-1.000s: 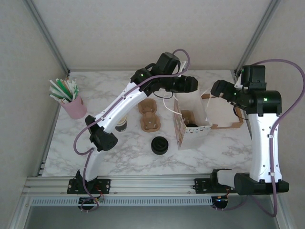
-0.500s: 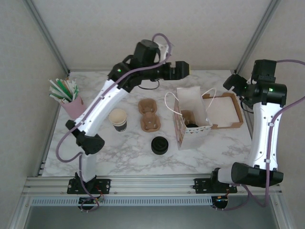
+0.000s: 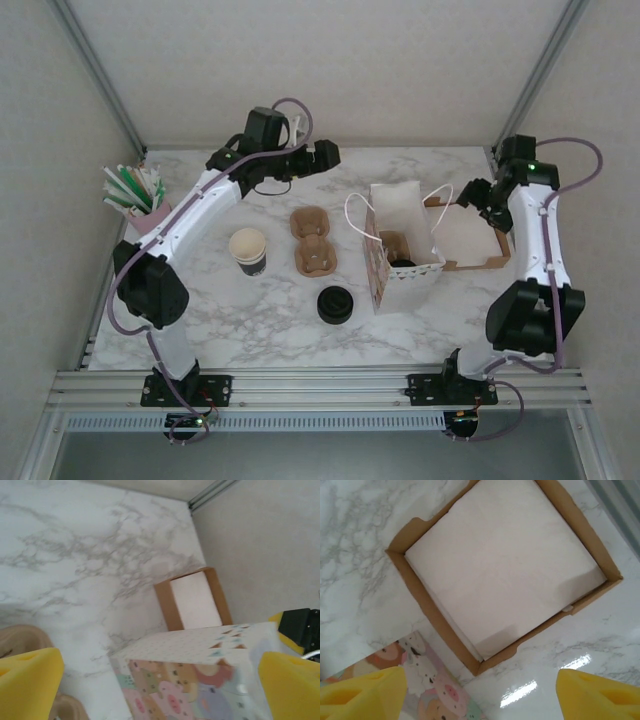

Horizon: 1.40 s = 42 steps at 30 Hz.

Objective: Pack the takeout coffee

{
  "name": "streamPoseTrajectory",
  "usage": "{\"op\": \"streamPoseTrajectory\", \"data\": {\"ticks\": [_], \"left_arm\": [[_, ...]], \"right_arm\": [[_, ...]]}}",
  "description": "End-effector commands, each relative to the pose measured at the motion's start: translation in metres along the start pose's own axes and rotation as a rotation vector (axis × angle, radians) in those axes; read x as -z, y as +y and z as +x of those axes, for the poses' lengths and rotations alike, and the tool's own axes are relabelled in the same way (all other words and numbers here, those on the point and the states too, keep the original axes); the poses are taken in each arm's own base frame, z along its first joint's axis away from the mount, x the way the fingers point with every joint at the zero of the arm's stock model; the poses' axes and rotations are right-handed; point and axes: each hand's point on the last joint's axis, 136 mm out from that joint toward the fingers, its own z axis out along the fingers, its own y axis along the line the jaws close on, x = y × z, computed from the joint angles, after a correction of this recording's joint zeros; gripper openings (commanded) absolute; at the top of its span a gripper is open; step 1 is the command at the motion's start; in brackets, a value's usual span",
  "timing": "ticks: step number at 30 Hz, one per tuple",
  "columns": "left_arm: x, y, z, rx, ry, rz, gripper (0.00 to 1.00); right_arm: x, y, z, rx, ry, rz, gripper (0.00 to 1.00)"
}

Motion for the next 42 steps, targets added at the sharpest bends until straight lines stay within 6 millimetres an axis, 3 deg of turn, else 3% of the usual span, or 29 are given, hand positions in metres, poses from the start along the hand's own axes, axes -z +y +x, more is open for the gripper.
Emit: {"op": "streamPoseTrajectory", "data": {"ticks": [1, 4, 11, 25, 31, 35, 42], "left_arm": [[-0.011, -0.01, -0.002, -0.022, -0.016, 0.091, 1.0], [-0.03, 0.014, 0.007, -0.001, -0.002, 0.066, 1.0], [-0.066, 0.048, 0.028, 0.03, 0.055, 0.05, 1.0], [-0.087, 0.063, 0.04, 0.045, 0.093, 0.045, 1.0], [-0.092, 0.067, 0.044, 0.058, 0.101, 0.045, 1.0], [-0.091, 0.066, 0.044, 0.057, 0.102, 0.046, 1.0], [-0.091, 0.067, 0.044, 0.059, 0.101, 0.042, 1.0]], "right_arm": [[-0.02, 0.0, -0.004, 0.017, 0.006, 0.004, 0.78], [-0.04, -0.001, -0.003, 0.014, 0.034, 0.016, 0.77], [-0.085, -0.007, 0.0, 0.031, 0.113, 0.074, 0.76], [-0.161, -0.022, 0.014, 0.066, 0.26, 0.184, 0.72], [-0.195, -0.03, 0.032, 0.08, 0.352, 0.216, 0.72], [-0.2, -0.035, 0.037, 0.083, 0.376, 0.233, 0.7], [-0.183, -0.028, 0.025, 0.094, 0.323, 0.223, 0.65]]}}
